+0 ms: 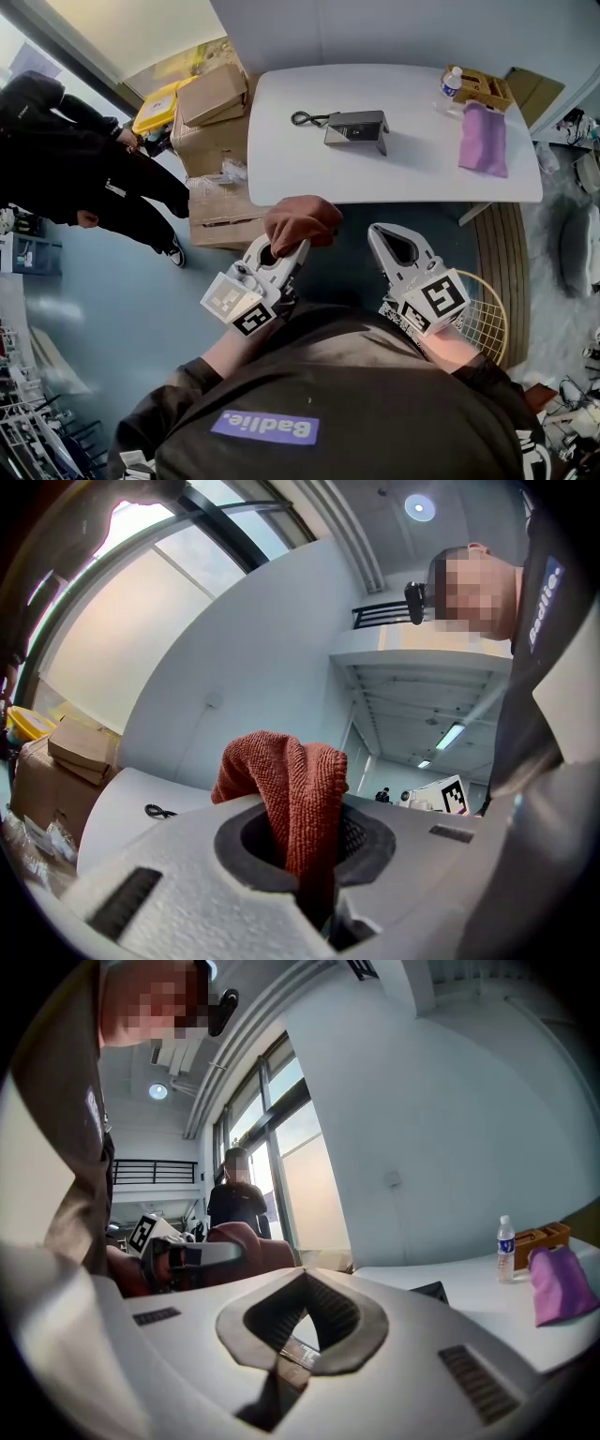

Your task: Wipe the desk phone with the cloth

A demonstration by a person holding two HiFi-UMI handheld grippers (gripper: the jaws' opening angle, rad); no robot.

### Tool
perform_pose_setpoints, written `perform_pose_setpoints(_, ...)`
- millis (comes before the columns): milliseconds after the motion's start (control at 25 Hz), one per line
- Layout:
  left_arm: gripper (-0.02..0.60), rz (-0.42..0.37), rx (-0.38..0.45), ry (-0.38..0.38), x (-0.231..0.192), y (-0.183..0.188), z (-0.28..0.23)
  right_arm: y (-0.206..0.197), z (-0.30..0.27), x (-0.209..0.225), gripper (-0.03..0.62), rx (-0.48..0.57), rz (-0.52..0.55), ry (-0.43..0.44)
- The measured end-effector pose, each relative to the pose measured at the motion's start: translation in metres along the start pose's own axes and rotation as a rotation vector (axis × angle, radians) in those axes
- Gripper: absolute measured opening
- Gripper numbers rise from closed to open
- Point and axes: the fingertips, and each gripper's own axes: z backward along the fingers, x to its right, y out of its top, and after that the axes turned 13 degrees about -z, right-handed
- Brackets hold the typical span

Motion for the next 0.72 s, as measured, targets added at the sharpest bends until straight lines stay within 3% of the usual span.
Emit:
perform_pose_setpoints(360, 0.032, 0.013, -0.005, -0.048, -0.036, -0.006, -0.031, 0.001, -0.029, 0.038, 0.028, 0.003, -0.031, -0.078)
perform_pose_setpoints(720, 0.032, 0.026, 0.011, -0.224, -0.118, -0.004, -0.105, 0.030, -0.101, 0.082, 0.028, 0.006, -0.006, -0.225)
